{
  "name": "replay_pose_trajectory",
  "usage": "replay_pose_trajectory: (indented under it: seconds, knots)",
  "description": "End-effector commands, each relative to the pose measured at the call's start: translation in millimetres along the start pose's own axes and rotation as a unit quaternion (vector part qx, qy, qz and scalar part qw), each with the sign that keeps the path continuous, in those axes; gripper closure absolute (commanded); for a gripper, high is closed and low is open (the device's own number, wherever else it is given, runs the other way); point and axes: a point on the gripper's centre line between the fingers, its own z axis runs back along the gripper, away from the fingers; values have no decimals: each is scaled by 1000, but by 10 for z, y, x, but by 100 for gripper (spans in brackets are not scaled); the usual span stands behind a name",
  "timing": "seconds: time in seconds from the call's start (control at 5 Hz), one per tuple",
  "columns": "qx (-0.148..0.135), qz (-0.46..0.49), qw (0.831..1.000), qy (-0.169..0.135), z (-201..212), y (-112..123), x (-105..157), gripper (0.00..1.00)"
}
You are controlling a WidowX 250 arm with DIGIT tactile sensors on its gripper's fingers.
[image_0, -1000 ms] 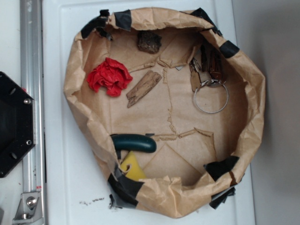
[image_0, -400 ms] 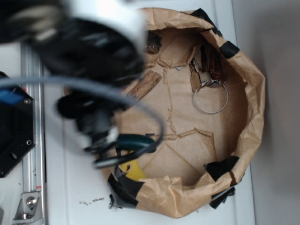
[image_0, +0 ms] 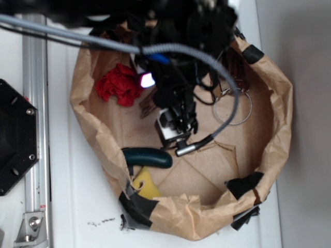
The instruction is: Grab the plastic pickle.
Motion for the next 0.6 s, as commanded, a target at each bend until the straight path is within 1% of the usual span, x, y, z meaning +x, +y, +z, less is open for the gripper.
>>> replay_pose_trajectory:
  seconds: [0.0,0.2,0.4]
  knots:
    - [16,-77,997,27,-452,-256,-332,0]
    - [-2,-82,996,20,-519,-323,-437,0]
    - [11,-97,995,17,-605,-378,-425,0]
